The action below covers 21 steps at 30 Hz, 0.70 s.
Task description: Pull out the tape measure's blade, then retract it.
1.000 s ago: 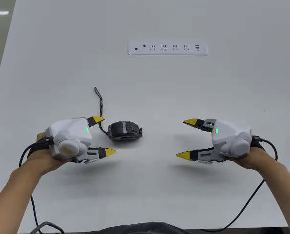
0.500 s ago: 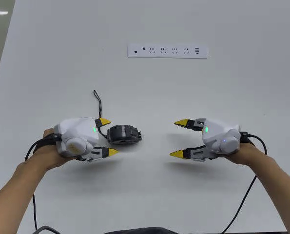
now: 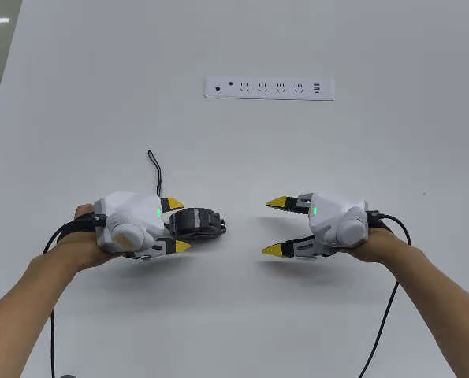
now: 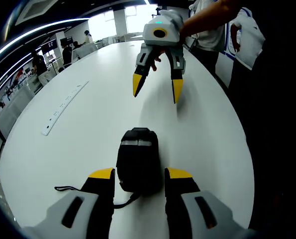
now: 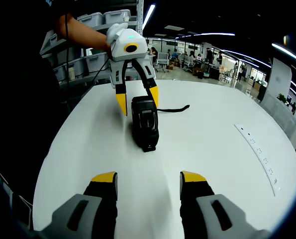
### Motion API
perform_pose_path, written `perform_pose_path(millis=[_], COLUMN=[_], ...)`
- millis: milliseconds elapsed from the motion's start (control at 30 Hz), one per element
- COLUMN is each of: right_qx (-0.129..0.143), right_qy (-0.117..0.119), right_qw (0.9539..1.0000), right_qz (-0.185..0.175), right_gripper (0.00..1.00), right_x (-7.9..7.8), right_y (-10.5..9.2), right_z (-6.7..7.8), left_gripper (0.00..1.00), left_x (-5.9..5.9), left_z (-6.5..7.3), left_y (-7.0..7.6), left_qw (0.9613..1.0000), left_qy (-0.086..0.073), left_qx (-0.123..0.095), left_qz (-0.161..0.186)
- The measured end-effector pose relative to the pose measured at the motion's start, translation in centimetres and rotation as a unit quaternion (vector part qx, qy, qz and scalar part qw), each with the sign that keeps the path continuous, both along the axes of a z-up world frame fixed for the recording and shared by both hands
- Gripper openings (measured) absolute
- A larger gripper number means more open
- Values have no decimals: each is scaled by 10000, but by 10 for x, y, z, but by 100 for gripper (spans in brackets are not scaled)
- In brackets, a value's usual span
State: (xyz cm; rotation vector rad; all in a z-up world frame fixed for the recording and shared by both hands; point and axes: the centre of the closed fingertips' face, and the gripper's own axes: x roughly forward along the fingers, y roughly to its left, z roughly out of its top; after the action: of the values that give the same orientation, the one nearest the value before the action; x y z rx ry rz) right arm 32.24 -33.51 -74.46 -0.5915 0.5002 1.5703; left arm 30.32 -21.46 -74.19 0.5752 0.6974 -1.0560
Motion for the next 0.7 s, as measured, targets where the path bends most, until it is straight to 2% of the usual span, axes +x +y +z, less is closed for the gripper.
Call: perform_pose_path(millis=[700], right_qx=[2], right_qy=[72], right_qw=[9996], right_qz=[284], right_gripper=[41], right_x=[0], right_y=[29], right_z=[-13], left_gripper=[29], left_x=[0], left_z=[-9], left_y=[1], left_qw=[9985], left_qy=[-43], left_qx=[225], left_qz=[-504])
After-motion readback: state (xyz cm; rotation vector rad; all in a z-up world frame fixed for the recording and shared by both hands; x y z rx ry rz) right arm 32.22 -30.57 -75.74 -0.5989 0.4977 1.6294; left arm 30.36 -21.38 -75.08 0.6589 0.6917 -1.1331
